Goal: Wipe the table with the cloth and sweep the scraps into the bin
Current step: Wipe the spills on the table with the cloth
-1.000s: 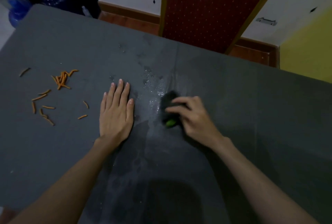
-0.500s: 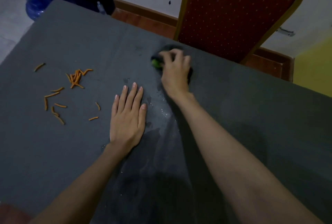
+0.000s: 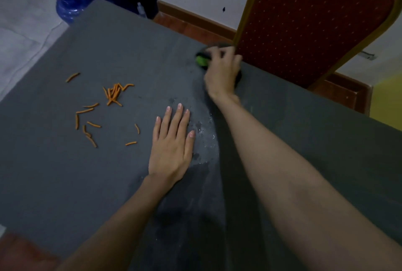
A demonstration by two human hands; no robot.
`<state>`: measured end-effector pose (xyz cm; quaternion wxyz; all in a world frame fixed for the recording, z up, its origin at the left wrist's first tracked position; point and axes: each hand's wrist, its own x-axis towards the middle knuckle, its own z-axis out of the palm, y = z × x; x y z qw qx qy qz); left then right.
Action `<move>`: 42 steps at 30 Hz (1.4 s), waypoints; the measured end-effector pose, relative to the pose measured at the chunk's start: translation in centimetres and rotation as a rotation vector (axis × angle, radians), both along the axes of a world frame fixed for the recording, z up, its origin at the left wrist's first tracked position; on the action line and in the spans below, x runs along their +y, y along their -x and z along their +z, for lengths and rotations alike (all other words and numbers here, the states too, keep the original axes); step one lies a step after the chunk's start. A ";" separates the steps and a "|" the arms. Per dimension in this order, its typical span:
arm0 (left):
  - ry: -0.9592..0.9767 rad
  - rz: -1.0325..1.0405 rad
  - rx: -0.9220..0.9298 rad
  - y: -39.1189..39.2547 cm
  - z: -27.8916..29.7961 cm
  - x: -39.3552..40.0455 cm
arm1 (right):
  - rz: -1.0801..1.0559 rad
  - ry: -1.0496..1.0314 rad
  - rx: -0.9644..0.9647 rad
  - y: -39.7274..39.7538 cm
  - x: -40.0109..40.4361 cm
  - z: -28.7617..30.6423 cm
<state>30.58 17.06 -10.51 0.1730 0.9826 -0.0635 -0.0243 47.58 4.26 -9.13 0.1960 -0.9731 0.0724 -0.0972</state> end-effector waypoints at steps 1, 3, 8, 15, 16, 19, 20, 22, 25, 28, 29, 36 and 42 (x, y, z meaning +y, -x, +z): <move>0.014 -0.008 0.007 0.0 0.2 0.1 | 0.139 0.003 0.006 0.5 1.4 0.1; 0.066 -0.029 0.027 0.0 0.7 0.5 | 0.485 -0.027 0.045 1.8 1.8 0.7; 0.196 -0.101 0.010 2.3 2.1 2.3 | 0.513 -0.095 -0.064 6.3 -7.1 1.2; 0.061 -0.094 0.003 6.1 1.0 4.5 | -0.097 -0.069 -0.047 8.7 -7.9 -0.3; 0.071 -0.095 -0.002 6.0 0.9 4.6 | -0.018 -0.075 -0.039 9.1 -6.2 -0.3; 0.141 -0.084 -0.005 6.0 1.0 4.7 | 0.253 -0.086 -0.019 12.9 -2.2 0.1; 0.169 -0.088 -0.004 6.0 1.1 4.9 | 0.355 -0.094 -0.007 14.7 -1.5 0.2; 0.195 -0.117 -0.005 6.4 1.3 5.7 | 0.575 -0.129 0.015 18.4 -1.9 0.5; 0.160 -0.195 0.009 7.7 1.4 8.5 | 0.539 -0.132 -0.046 21.4 -5.8 0.2; 0.094 -0.226 -0.019 9.2 1.2 12.0 | -0.097 -0.066 -0.106 20.1 -9.1 -0.1; 0.070 -0.224 -0.039 9.5 1.1 12.8 | -0.265 -0.053 -0.078 19.0 -9.0 -0.1; 0.044 -0.190 -0.068 9.8 0.5 13.6 | 0.087 -0.039 -0.001 16.8 4.6 -0.1; 0.099 -0.192 -0.055 9.7 0.1 14.1 | 0.680 0.011 0.025 22.6 0.8 0.7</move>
